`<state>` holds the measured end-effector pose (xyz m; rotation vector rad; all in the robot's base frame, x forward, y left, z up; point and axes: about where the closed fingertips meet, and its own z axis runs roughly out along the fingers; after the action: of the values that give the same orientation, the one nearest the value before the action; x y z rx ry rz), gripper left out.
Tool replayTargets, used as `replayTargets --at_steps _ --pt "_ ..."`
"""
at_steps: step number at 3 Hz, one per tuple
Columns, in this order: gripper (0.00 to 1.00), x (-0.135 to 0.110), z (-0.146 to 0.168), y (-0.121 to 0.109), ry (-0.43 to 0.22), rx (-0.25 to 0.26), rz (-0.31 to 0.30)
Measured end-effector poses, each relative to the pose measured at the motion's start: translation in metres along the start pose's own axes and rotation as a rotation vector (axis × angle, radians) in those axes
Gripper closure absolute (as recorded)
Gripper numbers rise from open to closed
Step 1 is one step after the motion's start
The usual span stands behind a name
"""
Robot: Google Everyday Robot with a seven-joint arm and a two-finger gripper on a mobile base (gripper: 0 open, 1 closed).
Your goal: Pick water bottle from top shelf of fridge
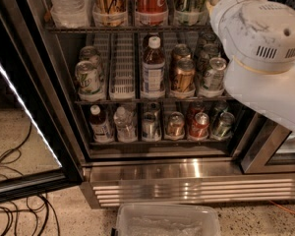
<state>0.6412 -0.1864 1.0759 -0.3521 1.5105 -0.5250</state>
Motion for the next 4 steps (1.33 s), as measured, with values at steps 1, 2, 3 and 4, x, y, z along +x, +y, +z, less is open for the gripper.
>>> replayTargets --at_steps 1,2,3,4 --pt "0.41 0.0023 0.0021 0.0045 -0.001 0.004 0.004" --pt "0.41 0.003 0.0031 0.0056 -0.004 0.009 0.006" --pt "0.41 0.0031 0.0043 0.0062 -0.008 0.012 0.007" --pt "0.4 0.0039 0.0057 0.0069 -0.008 0.012 0.006"
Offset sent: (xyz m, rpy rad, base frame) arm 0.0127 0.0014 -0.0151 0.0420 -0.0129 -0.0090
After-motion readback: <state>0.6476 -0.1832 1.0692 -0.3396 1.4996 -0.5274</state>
